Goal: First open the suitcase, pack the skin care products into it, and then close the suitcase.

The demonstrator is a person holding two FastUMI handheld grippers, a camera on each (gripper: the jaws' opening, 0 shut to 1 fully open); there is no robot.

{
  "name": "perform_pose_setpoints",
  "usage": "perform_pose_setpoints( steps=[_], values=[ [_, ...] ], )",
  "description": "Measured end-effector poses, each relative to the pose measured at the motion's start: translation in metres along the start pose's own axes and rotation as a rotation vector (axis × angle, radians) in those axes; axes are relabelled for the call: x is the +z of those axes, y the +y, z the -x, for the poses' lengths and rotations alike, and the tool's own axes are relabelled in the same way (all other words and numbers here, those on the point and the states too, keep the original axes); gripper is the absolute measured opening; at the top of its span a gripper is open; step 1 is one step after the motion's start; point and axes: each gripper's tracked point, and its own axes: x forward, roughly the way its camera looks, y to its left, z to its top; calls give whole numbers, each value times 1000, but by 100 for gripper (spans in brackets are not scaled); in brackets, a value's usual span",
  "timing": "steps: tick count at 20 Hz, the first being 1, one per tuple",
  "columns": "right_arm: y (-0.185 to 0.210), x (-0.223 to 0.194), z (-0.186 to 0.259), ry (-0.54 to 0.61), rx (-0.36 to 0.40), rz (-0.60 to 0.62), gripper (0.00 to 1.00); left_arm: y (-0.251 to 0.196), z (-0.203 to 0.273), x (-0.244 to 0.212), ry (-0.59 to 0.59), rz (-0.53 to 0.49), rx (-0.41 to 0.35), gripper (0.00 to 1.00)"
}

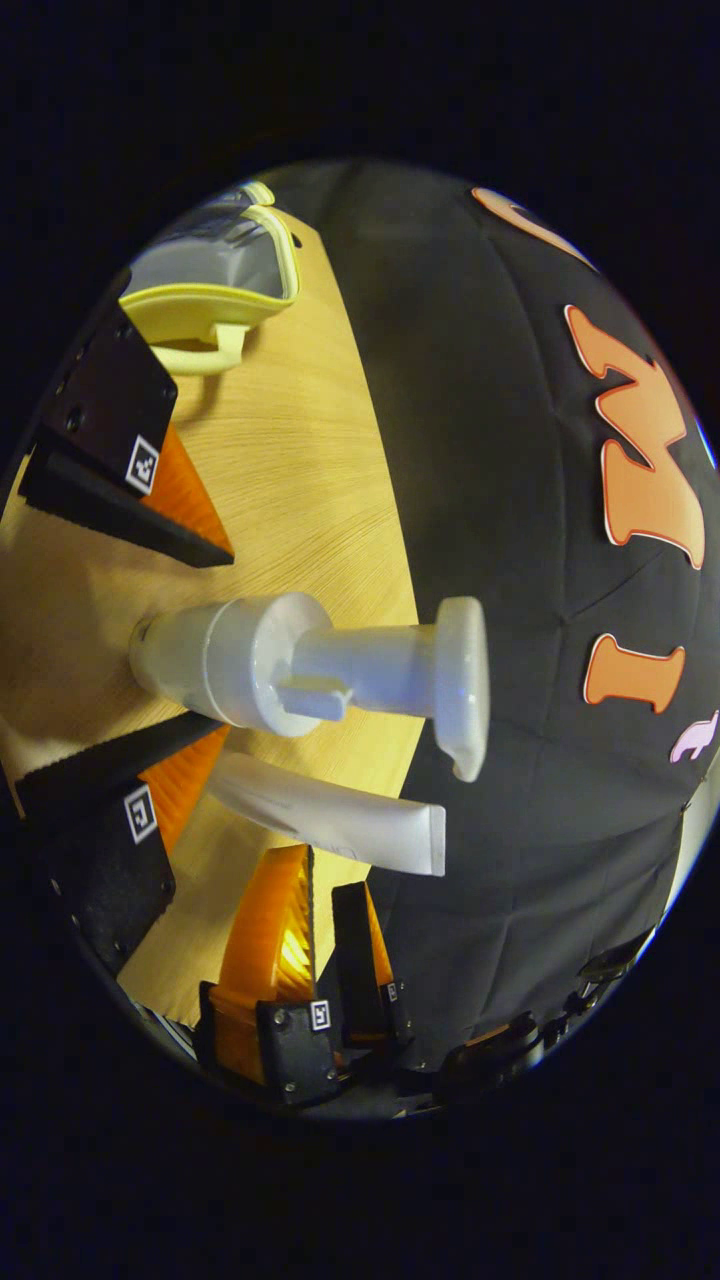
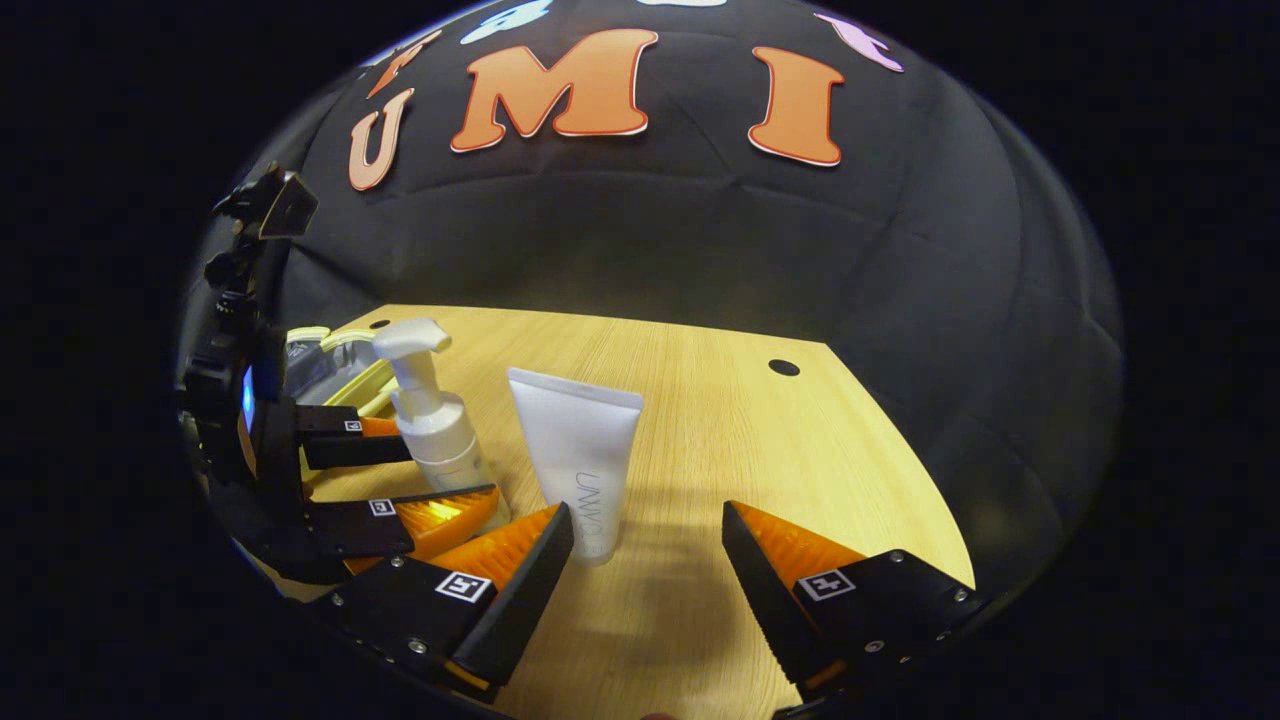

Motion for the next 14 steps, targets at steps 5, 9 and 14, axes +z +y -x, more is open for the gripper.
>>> perform_pose_setpoints(
  steps=[5,9,14],
  values=[
    [16,-12,-21,28,80,7,96,3,-4,4,7,38,5,60],
    [28,-13,-34,27,133,-1,94,18,5,11,5,74,54,60],
    [44,-21,-49,58,184,-31,75,40,31,39,-27,73,102,60]
  ],
)
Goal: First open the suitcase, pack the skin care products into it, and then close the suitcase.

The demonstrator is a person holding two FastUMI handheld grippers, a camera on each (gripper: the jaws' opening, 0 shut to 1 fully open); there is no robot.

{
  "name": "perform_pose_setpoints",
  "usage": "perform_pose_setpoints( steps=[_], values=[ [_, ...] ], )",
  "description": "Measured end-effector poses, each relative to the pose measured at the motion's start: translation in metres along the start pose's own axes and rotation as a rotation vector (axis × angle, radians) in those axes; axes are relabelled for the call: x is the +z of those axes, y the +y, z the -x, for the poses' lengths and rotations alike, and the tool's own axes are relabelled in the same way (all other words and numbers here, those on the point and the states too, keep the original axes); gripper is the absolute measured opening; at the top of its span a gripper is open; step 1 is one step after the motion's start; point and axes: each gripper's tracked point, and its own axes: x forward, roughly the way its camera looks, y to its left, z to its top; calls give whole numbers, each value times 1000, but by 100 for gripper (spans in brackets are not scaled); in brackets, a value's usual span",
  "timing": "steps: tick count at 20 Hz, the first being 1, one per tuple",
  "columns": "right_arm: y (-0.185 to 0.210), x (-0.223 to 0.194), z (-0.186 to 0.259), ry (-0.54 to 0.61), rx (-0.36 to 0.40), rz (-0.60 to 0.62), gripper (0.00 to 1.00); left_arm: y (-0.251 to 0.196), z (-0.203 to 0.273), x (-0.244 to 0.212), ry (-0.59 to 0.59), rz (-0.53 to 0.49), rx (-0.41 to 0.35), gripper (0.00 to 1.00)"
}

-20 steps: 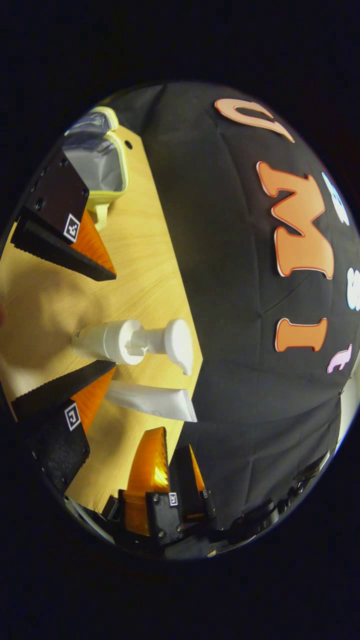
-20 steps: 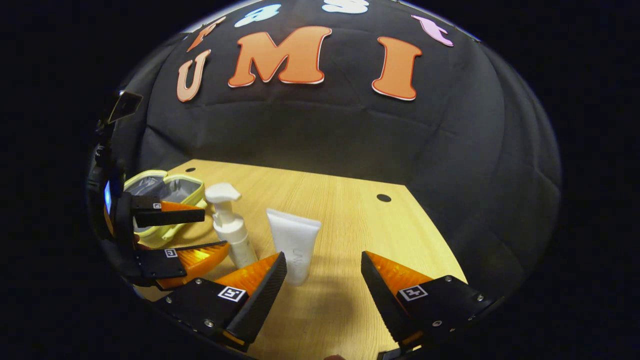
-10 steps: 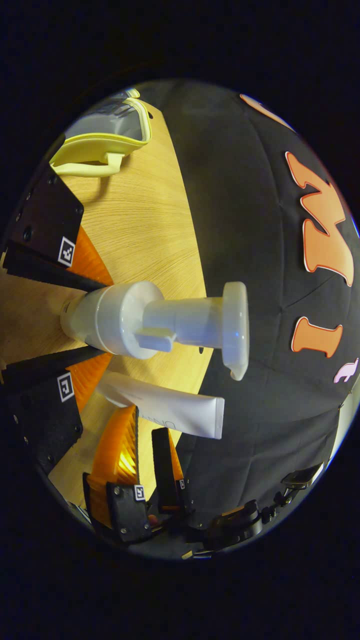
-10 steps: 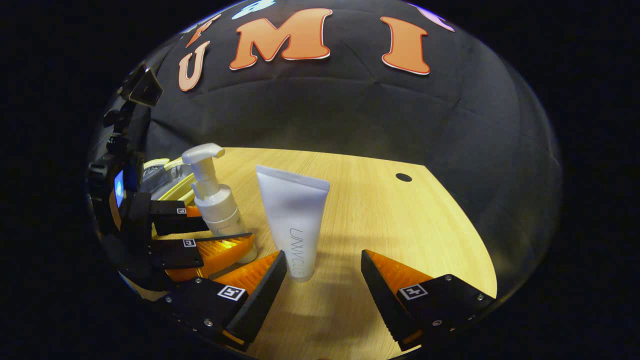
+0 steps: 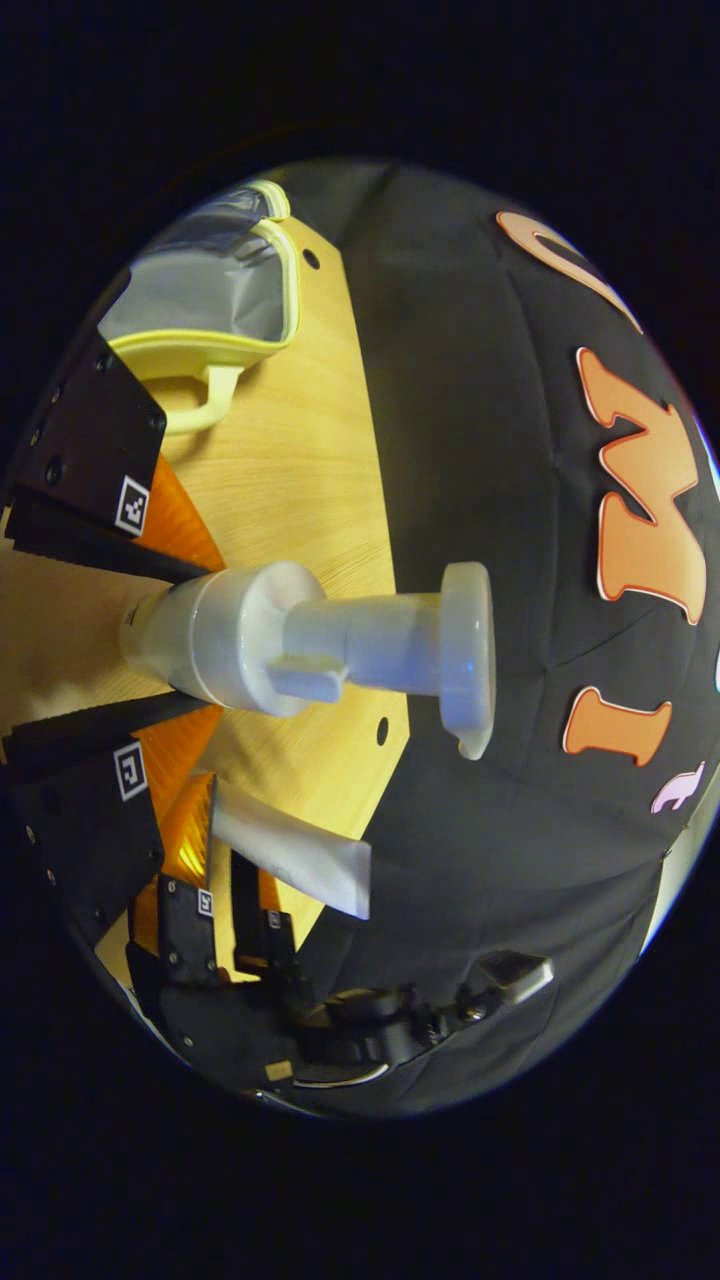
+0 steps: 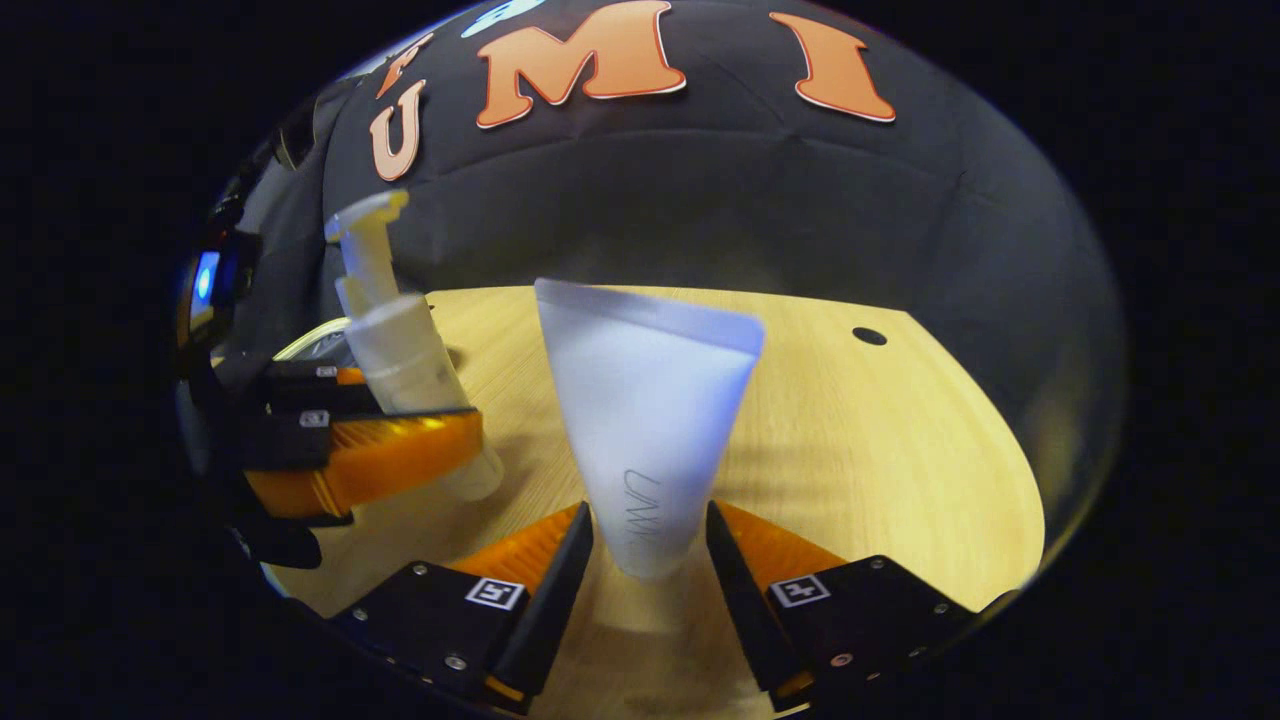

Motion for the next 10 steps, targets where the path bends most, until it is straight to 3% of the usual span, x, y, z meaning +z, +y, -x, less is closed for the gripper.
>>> perform_pose_setpoints(
  steps=[1,2,5,10],
  values=[
    [0,1,0,-5,-6,-5,58,4,6,6,-12,-4,9,60],
    [-1,0,-1,2,-7,-17,53,9,10,9,-16,-11,15,60],
    [3,8,5,-2,-8,-74,53,26,26,18,-27,-32,45,60],
    [24,42,27,-48,-5,-45,52,57,60,33,-40,-27,93,60]
  ],
)
